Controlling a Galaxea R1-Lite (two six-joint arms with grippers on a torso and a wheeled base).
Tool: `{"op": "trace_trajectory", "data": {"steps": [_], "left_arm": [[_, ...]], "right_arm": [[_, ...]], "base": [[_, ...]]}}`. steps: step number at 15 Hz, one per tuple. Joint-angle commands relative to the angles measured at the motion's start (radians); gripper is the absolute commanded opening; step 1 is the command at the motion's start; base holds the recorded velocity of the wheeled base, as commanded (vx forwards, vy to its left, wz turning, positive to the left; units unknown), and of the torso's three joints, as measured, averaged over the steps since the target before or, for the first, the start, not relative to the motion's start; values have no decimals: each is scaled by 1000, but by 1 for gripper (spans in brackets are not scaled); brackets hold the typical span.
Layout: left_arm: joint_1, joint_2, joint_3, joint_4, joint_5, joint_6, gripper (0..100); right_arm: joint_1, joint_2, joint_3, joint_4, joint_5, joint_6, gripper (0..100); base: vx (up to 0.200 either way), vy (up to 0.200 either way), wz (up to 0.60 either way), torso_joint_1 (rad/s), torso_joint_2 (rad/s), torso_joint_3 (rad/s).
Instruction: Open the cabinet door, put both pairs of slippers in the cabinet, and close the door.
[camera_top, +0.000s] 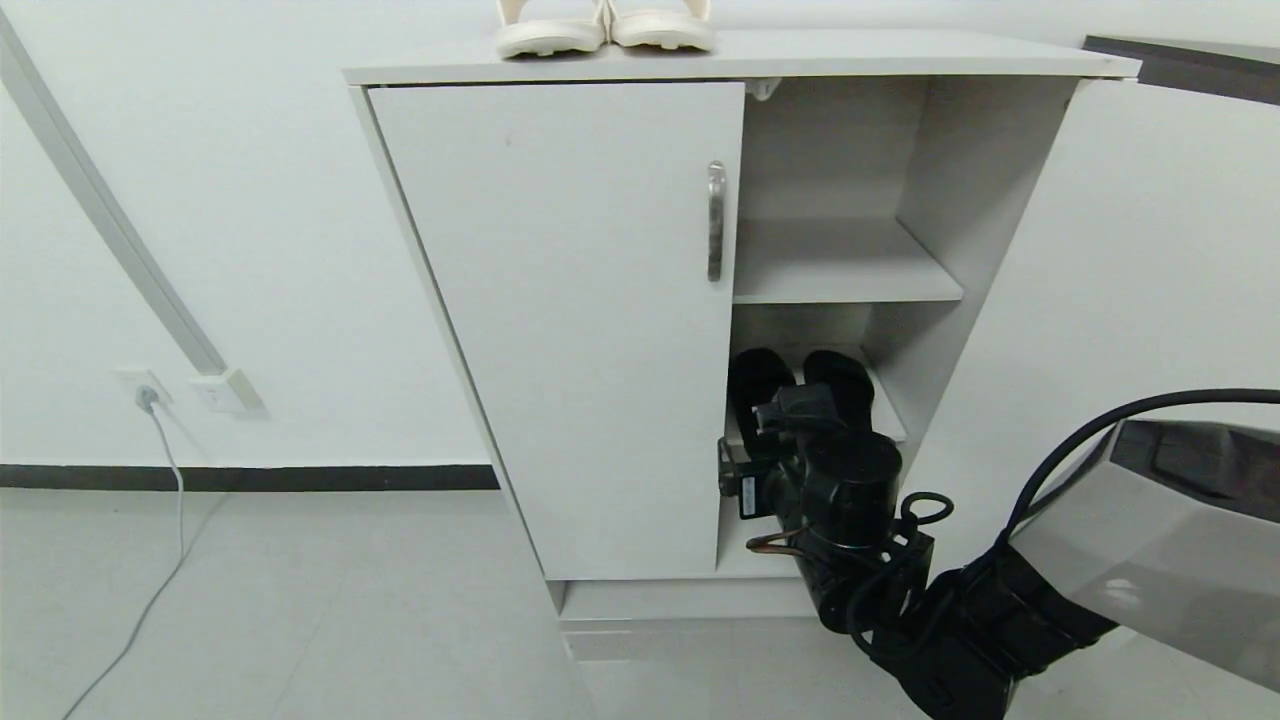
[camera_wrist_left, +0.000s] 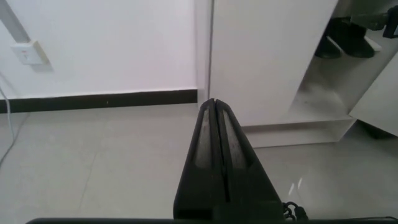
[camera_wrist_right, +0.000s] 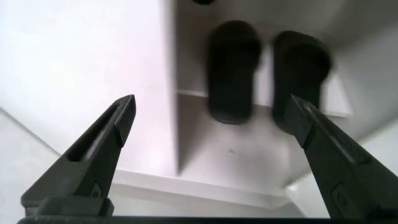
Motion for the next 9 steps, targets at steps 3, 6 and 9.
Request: {"op": "trace_trajectory", "data": {"steps": [3, 6, 9], "left_arm": [[0, 0, 0, -1, 0, 0, 0], [0, 0, 0, -1, 0, 0, 0], [0, 0, 0, -1, 0, 0, 0]], "right_arm": [[-23, 4, 23, -52, 28, -51, 100], [-27, 4, 34, -62, 31, -80, 100], [-27, 6, 37, -84, 37, -85, 100]], "base": [[0, 200, 0, 5, 2, 2], [0, 200, 0, 1, 1, 2], [0, 0, 0, 0, 0, 0]]}}
